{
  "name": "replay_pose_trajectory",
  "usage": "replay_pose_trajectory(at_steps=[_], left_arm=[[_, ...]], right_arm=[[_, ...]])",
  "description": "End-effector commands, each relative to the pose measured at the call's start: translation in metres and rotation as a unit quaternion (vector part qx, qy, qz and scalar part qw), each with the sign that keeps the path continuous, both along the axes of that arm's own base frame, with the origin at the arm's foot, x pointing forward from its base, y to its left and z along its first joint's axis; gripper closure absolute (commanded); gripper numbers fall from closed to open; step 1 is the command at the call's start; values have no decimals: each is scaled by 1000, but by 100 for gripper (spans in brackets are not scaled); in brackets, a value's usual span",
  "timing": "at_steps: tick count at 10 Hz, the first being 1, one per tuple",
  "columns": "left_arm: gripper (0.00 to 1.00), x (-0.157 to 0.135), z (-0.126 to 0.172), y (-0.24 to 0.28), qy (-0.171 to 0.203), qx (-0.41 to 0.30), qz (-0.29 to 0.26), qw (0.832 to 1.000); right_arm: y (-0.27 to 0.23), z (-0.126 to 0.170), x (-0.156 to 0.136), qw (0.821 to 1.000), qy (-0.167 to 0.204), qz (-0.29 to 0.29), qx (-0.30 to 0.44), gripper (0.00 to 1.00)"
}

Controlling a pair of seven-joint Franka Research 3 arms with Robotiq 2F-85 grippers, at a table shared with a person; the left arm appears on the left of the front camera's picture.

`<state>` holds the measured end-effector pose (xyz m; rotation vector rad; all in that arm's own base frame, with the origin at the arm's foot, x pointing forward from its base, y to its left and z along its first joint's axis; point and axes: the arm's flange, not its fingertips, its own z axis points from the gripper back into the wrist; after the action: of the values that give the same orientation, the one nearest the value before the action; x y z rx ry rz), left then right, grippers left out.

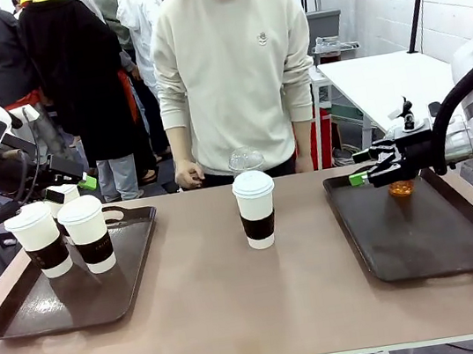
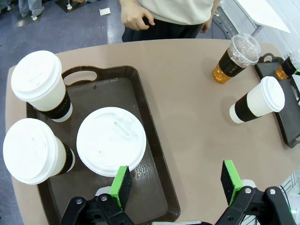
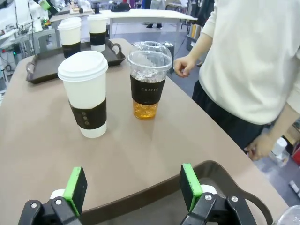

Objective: Distribute the coffee onto the tray.
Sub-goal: Pick up another iced Americano from the middle of the table and place it on the right Handle tray.

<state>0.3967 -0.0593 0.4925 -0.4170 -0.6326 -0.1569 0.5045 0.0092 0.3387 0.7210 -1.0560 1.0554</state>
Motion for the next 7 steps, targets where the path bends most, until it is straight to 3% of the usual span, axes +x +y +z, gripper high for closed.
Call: replay_pose_trajectory(at_steps=[1, 4, 7], left_arm=[[0, 0, -1, 1, 0, -4, 4, 1000], [0, 0, -1, 1, 0, -4, 4, 1000], [0, 0, -1, 1, 0, -4, 4, 1000]], right_arm=[[3, 3, -3, 1000, 6, 2, 7, 0], [1, 1, 0, 1000, 0, 1, 2, 0], [15, -8, 24, 1000, -4, -3, 18, 0]])
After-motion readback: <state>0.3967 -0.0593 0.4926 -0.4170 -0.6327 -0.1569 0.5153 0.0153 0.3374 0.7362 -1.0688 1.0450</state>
